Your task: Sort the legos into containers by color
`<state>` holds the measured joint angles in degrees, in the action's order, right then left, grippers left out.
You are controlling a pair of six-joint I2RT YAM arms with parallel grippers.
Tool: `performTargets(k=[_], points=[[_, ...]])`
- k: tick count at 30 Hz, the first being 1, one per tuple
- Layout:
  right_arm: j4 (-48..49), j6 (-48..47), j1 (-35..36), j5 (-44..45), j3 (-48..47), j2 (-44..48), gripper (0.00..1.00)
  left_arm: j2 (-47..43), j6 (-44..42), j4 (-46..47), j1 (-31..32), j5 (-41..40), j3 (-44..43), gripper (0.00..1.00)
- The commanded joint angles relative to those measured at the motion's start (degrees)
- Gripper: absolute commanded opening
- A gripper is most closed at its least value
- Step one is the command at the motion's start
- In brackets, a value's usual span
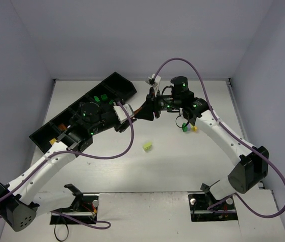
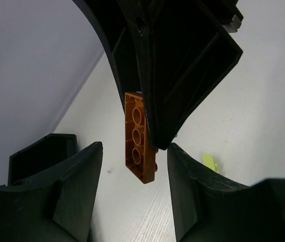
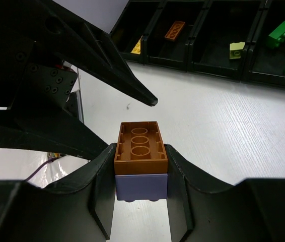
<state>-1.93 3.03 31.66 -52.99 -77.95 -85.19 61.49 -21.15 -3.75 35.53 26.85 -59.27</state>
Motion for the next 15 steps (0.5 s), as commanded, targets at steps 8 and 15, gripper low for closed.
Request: performTargets(k=[8, 15], points=[[4.04, 1.81, 0.68, -2.38, -3.26, 0.11, 0.02, 2.05, -2.93, 7.35, 1.38, -3.91, -0.32, 0.38], [4.92, 3.21, 0.68, -2.82, -3.26, -0.07, 0.02, 2.23, -3.46, 9.54, 2.09, -6.54, 0.82, 0.32]])
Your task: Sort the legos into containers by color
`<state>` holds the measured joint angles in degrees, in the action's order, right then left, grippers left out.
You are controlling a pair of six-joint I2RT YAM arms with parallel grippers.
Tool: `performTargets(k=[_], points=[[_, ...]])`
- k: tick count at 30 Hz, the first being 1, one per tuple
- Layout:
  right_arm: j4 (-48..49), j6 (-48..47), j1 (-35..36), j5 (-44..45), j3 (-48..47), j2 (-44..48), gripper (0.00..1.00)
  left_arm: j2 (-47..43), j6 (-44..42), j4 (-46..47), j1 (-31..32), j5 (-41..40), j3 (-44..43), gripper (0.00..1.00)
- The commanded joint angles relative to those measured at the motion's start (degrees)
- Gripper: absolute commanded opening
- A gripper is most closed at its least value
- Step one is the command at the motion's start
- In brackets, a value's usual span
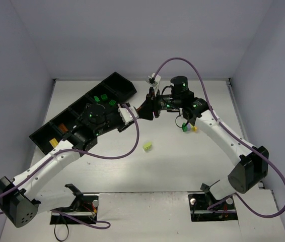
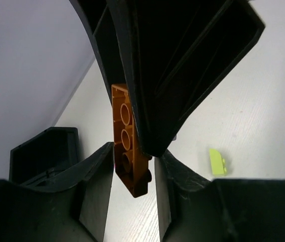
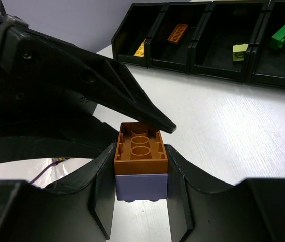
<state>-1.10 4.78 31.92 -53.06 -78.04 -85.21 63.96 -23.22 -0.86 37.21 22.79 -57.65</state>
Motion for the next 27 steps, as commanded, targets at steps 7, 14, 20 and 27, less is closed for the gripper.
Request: performTargets(k=[7, 14, 20, 27], points=[[4.36, 1.82, 0.42, -2.84, -3.08, 0.22, 0.02, -0.15, -2.0, 8.15, 0.58, -5.91, -0.45, 0.14], [4.53, 2.69, 0.42, -2.23, -2.73, 0.39, 0.24, -1.73, -1.21, 13.34, 1.2, -8.89, 2.71, 0.0], [4.53, 3.14, 0.07, 1.54, -2.73, 1.36, 0.65, -2.79, -0.16, 15.63, 1.37, -10.31, 4.91, 0.0], [4.44, 3.49, -0.9, 4.01, -2.12, 2.15, 0.76, -3.23, 0.37, 15.36, 1.37, -11.1, 5.88, 0.0]])
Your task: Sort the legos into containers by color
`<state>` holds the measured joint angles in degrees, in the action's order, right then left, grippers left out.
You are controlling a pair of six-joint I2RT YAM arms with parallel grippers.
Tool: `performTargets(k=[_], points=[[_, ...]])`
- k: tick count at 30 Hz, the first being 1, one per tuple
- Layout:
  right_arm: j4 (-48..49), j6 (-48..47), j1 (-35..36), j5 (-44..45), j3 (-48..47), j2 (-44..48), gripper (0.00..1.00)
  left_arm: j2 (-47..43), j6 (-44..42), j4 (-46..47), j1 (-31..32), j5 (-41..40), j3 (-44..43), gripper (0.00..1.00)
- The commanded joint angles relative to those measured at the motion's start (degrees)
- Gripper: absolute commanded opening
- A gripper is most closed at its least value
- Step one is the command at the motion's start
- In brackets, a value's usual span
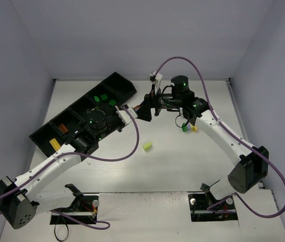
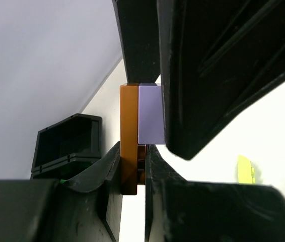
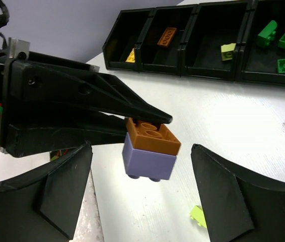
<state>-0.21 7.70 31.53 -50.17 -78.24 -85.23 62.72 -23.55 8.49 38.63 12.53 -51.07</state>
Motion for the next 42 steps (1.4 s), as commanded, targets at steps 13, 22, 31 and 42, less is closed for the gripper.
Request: performTargets(k=[13, 22, 31, 42], points=[[3.64, 5.74, -0.86, 7.01, -0.07, 2.88, 0.64, -2.69, 1.31, 7.86, 0.04, -1.72, 0.36, 0.0], [3.81, 9.17, -0.85, 7.37, -0.86, 2.7, 0.43, -0.76, -0.27, 8.73, 1.0, -3.57, -0.52, 0.0], [3.81, 10.75, -0.77, 8.33, -0.51, 2.44, 0.14, 1.18, -0.71, 9.7, 1.89, -6.03, -1.49, 0.0], [2.67, 9.79, -0.94, 10.27, 4.49, 4.63, 0.0, 5.66, 6.49, 8.65, 1.45, -14.73, -3.95, 0.0]])
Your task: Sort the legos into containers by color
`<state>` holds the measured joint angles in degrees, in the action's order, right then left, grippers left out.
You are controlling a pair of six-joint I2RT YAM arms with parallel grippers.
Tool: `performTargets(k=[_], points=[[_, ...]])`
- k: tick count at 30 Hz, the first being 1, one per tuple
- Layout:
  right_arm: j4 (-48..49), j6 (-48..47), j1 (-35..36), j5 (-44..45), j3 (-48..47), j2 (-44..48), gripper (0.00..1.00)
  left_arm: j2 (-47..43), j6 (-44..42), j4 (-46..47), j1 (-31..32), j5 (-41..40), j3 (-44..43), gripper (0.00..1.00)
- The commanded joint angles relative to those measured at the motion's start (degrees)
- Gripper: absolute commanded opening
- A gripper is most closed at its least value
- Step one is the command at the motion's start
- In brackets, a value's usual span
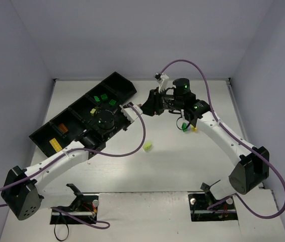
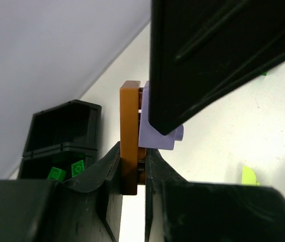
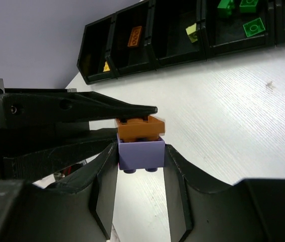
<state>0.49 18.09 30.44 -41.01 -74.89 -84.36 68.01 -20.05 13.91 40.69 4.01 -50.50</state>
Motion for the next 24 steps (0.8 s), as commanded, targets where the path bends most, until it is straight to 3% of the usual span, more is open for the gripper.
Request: performTargets(k=[1, 11, 15, 20, 24], points=[[1.8, -0.68, 0.15, 1.2, 1.59, 3.85, 0.0, 0.81, 3.87, 3.05, -0.78, -6.47, -4.95, 0.0], [-0.23, -4.46, -0.73, 4.54, 6.16, 8.68, 0.0, 1.34, 9.94, 1.3, -4.12, -8.83, -4.96, 0.0], [-2.6, -6.48, -0.73, 5.68, 7.48, 9.74, 0.0, -1.73, 16.96, -8.07, -7.71, -14.36, -5.48, 0.0], [-3.21, -9.73, -0.82, 6.21, 9.67, 9.83, 0.0, -5.25, 34.1, -26.0, -16.68, -21.23, -6.72, 0.0], [-3.39, -11.05, -0.9, 5.95, 10.64, 9.91, 0.0, -7.71, 39.11, -29.9, -21.34, -24.13, -4.88, 0.0]])
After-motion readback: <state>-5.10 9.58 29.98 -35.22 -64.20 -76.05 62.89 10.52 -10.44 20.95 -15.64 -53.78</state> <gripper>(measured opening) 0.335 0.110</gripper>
